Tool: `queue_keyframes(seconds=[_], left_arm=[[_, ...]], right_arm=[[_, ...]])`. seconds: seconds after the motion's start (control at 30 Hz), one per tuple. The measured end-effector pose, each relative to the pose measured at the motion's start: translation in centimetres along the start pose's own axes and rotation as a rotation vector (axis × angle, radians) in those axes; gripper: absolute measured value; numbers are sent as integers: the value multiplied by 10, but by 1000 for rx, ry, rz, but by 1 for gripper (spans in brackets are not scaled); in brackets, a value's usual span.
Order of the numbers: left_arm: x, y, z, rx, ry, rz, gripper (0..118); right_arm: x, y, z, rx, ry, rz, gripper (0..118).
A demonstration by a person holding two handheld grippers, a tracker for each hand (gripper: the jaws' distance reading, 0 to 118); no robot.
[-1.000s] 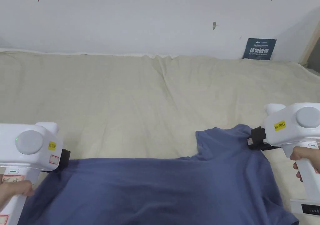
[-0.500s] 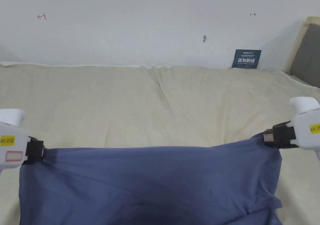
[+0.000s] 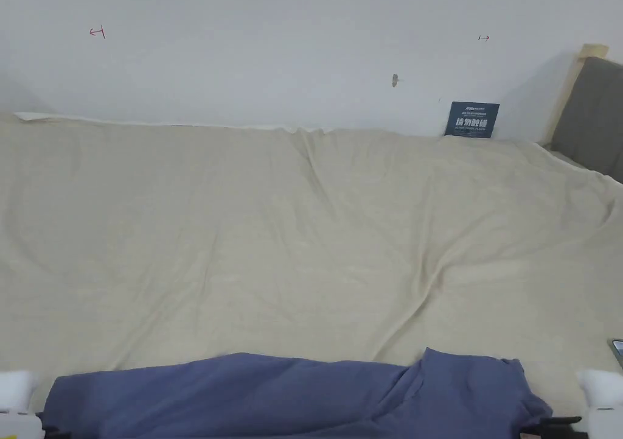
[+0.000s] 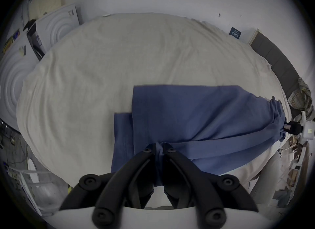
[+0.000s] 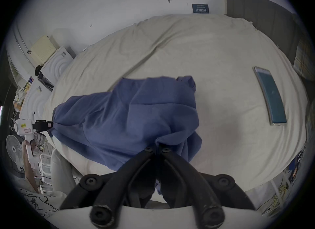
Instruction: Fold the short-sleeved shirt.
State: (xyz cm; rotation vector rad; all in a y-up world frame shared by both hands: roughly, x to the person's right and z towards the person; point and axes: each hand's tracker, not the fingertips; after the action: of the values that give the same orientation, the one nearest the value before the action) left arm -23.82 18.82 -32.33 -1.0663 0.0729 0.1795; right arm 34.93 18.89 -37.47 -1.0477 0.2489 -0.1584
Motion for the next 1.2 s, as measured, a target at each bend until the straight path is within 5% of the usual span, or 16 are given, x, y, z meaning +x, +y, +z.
queue_keyframes(seconds=[0.03, 0.1, 0.13, 0.17, 0.2, 0.3, 0.4, 0.5, 0.53, 0.6, 0.63, 0.7, 0.87, 1.0, 1.2], left_arm=[[-1, -2, -1, 4, -3, 10, 8], [-4, 0, 2, 34, -7, 32, 29], [-5, 2, 6, 43, -1, 57, 51], [-8, 5, 11, 57, -4, 82, 87], [-11, 7, 17, 74, -14, 109, 105], [-18, 11, 42, 148, -90, 155, 109], [-22, 12, 66, 183, -87, 190, 109], [-21, 9, 85, 234, -118, 192, 101], [-20, 6, 89, 259, -127, 175, 87], [-16, 1, 94, 272, -116, 156, 19], [-16, -1, 93, 269, -113, 147, 4], [-17, -10, 84, 251, -105, 148, 4], [-39, -43, 74, 190, -134, 220, 4], [-63, -54, 77, 208, -129, 300, 4], [-97, -53, 73, 288, -301, 462, 6]], right_arm=[[1, -1, -2, -1, 3, -2, 12], [4, 0, -1, 27, 18, -32, 52], [4, 4, 2, 36, 33, -38, 72], [1, 6, 6, 49, 33, -40, 89], [-5, 9, 13, 73, -6, -20, 90], [-21, 12, 35, 193, -99, 90, 90], [-41, 12, 57, 295, -103, 154, 90], [-64, 15, 73, 314, 51, 124, 83], [-71, 16, 73, 315, 128, 127, 69], [-90, 15, 70, 333, 184, 164, 7], [-102, 13, 67, 328, 183, 213, 0], [-123, 8, 54, 344, 121, 251, 0], [-148, 4, 14, 232, 326, 187, 0], [-177, 4, -6, 169, 324, 281, 0], [-209, 5, -28, 128, 356, 287, 0]])
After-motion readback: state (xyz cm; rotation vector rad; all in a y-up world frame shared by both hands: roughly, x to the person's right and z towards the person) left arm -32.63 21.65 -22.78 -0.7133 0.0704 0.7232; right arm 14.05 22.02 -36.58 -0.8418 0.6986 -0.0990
